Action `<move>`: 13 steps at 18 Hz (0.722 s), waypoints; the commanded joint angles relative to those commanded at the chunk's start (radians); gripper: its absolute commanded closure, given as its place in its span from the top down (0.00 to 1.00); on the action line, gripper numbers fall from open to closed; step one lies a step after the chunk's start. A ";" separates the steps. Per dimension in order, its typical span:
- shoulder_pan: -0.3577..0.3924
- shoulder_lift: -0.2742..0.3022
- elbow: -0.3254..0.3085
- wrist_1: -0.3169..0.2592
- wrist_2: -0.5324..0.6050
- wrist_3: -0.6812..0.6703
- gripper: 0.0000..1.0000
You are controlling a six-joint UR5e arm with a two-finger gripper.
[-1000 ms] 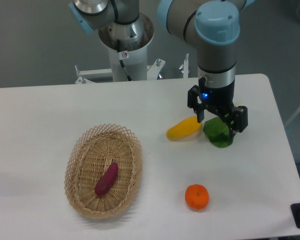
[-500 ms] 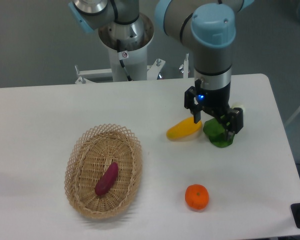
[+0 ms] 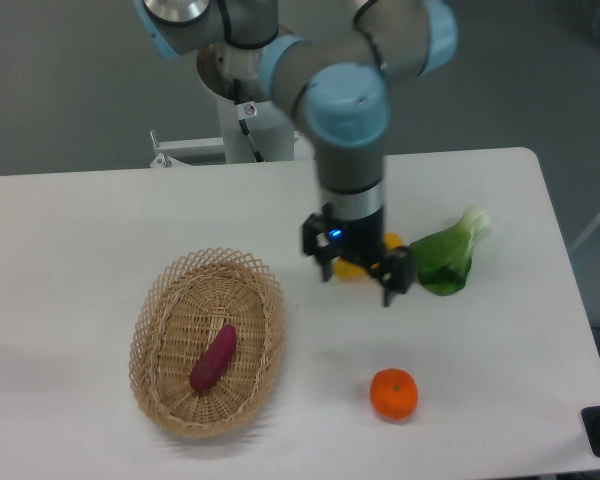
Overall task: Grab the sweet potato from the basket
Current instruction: 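Move the open gripper from the vegetables over the wicker basket, then lower the gripper into the basket and close on the purple sweet potato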
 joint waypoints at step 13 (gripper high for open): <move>-0.174 -0.133 -0.060 0.049 0.009 -0.131 1.00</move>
